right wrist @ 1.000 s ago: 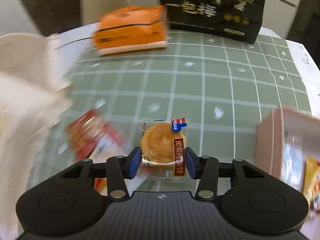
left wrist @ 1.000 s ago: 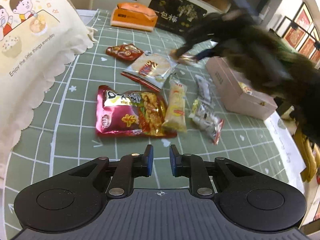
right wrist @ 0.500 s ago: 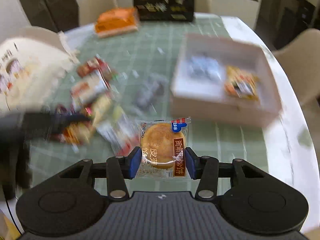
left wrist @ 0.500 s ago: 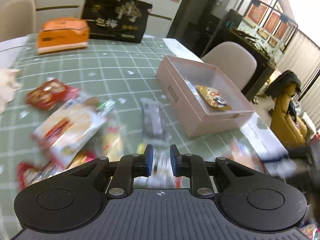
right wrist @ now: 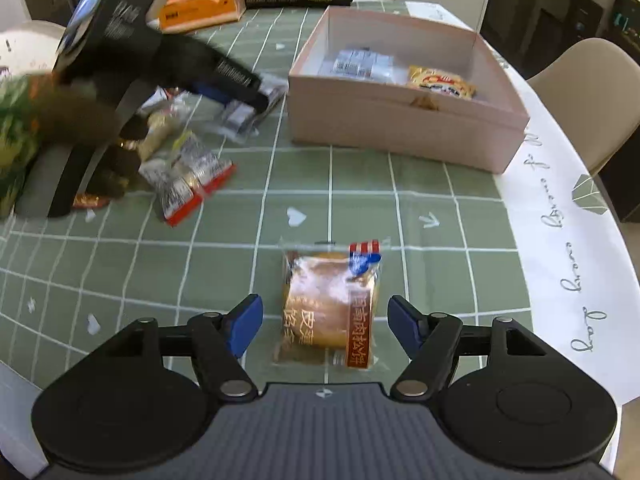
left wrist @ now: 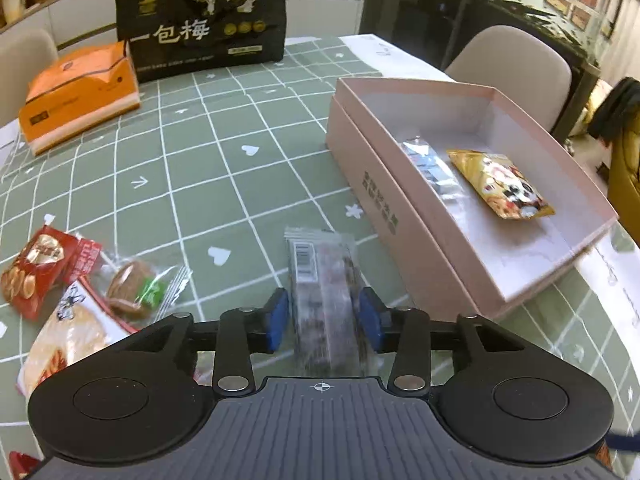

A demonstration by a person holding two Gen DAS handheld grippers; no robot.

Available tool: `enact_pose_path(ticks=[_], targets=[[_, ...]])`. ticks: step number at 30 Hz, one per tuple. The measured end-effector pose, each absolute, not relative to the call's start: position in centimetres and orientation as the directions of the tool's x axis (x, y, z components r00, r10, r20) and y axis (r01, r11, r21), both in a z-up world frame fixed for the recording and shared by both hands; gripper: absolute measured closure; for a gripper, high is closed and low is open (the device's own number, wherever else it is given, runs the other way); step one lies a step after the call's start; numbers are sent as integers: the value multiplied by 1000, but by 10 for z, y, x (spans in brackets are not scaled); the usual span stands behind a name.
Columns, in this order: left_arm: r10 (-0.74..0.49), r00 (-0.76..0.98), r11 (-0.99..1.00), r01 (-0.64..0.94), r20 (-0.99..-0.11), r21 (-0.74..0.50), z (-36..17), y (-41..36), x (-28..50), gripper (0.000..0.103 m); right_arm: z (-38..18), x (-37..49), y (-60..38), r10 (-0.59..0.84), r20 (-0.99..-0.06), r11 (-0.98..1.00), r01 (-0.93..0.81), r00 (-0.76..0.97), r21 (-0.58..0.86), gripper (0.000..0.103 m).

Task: Organize snacks

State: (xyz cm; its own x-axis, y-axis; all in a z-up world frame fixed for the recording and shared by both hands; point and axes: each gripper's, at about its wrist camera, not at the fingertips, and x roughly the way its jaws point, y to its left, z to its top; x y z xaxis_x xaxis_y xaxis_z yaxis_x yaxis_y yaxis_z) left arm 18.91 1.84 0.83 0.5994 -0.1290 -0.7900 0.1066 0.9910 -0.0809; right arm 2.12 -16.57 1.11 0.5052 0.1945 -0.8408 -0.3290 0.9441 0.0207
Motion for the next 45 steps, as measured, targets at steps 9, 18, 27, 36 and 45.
enact_pose_path(ticks=[9, 18, 27, 36, 45], targets=[[-173, 578, 973, 224, -798, -49, 10, 22, 160, 83, 11, 19, -168, 183, -832, 924, -380, 524, -37, 32], [-264, 571, 960, 83, -777, -266, 16, 107, 86, 85, 41, 28, -116, 390, -777, 799, -601, 495, 18, 25], [-302, 530, 951, 112, -792, -287, 15, 122, 54, 84, 14, 51, -34, 393, -847, 713, -700, 357, 36, 25], [-351, 531, 935, 160, -772, -315, 14, 104, 34, 84, 22, 40, -97, 188, -822, 797, -572, 538, -193, 25], [-295, 540, 949, 70, -788, -307, 21, 108, -2, 74, 11, 63, -82, 291, -839, 898, -434, 460, 73, 25]])
